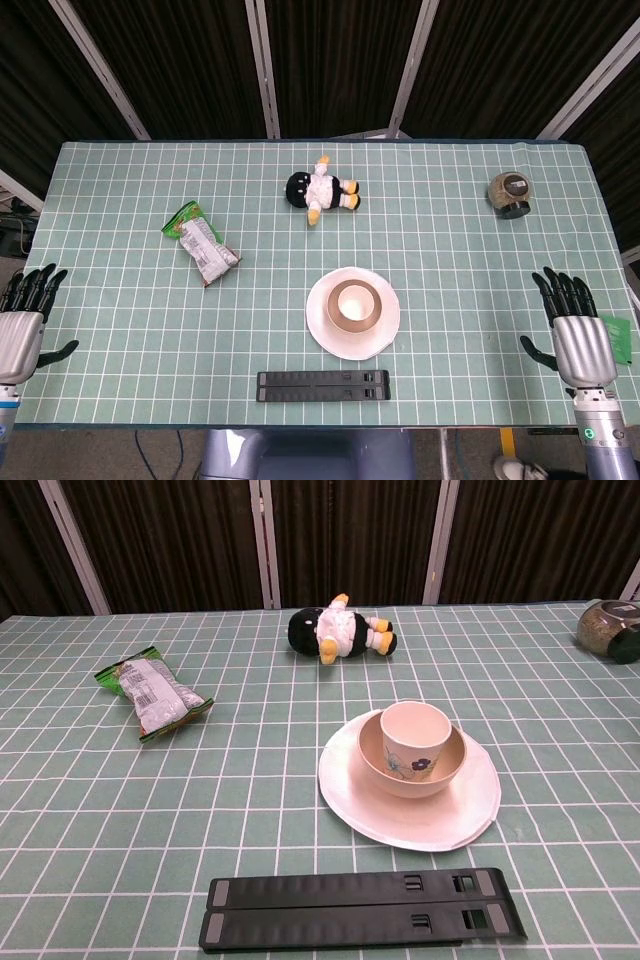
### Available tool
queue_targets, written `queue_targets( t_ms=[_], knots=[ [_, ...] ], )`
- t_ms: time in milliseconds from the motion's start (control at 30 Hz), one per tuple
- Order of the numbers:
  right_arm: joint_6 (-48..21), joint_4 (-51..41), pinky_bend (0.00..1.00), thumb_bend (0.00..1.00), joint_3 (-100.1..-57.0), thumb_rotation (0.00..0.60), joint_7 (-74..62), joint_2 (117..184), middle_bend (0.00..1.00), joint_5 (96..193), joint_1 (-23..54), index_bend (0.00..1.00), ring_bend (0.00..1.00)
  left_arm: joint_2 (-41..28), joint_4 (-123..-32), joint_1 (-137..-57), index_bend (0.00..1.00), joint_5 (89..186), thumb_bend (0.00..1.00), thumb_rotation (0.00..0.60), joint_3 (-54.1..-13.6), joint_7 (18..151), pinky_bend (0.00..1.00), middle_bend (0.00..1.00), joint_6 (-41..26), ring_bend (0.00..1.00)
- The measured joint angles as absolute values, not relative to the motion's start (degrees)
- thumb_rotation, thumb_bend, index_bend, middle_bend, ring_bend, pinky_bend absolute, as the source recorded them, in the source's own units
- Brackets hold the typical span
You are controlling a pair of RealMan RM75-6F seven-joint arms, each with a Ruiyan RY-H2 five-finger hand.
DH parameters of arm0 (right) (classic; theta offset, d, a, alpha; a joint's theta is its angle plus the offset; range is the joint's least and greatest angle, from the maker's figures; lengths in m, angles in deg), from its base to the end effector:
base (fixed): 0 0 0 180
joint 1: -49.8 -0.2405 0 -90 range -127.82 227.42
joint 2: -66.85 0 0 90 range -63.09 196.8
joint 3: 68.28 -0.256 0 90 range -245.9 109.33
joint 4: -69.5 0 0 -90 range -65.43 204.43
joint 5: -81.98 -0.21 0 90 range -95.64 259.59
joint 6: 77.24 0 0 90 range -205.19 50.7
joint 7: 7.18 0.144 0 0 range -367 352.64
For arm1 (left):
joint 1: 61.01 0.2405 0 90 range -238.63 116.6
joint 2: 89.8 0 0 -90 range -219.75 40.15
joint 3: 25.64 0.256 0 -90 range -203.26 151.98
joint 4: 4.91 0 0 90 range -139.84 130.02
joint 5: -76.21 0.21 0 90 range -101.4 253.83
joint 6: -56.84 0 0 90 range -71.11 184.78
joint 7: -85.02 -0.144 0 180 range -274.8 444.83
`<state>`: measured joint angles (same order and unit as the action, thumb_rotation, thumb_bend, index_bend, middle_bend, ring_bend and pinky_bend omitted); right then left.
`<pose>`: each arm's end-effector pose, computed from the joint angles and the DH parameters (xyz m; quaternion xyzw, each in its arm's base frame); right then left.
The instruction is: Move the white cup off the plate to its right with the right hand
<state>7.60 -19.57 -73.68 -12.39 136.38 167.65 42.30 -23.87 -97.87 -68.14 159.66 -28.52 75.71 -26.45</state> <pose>-0.3021 -0.2045 0.1399 0.6015 -0.3499 0.3982 0.5977 -0.3061 0.1928 0.1460 -0.6186 -0.3588 -0.3487 0.6058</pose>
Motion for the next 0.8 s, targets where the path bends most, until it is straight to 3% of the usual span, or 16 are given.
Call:
queue_targets(
  t_ms=[533,600,667,733,800],
  knots=[
    [7.01,-20.13,0.0,0.13,-72.99,0.6,-11.86,136.69,0.0,169.9,41.47,0.0,0.0,-24.06,-97.69,-67.94,0.0,159.0,0.0,0.6,-28.79,76.41,0.0,0.0,-26.53,0.0],
    [6.85,-20.22,0.0,0.13,-72.97,0.6,-11.71,137.04,0.0,170.51,41.06,0.07,0.0,-24.13,-97.7,-68.06,0.0,158.84,0.0,0.6,-28.95,76.65,0.0,0.0,-26.34,0.0],
    [6.59,-20.43,0.0,0.13,-73.0,0.6,-11.65,137.73,0.0,171.47,40.31,0.32,0.0,-24.21,-97.76,-68.12,0.0,158.87,0.0,0.6,-29.03,76.74,0.0,0.0,-26.33,0.0],
    [6.15,-20.85,0.0,0.14,-73.17,0.6,-12.0,138.53,0.0,172.41,39.28,0.35,0.0,-24.29,-97.81,-68.09,0.0,158.87,0.0,0.6,-29.04,76.81,0.0,0.0,-26.4,0.0],
    [5.62,-21.39,0.0,0.15,-73.55,0.6,-12.68,139.37,0.0,172.96,38.21,0.23,0.0,-24.4,-97.87,-68.05,0.0,158.75,0.0,0.6,-29.07,76.85,0.0,0.0,-26.4,0.0]
  ],
)
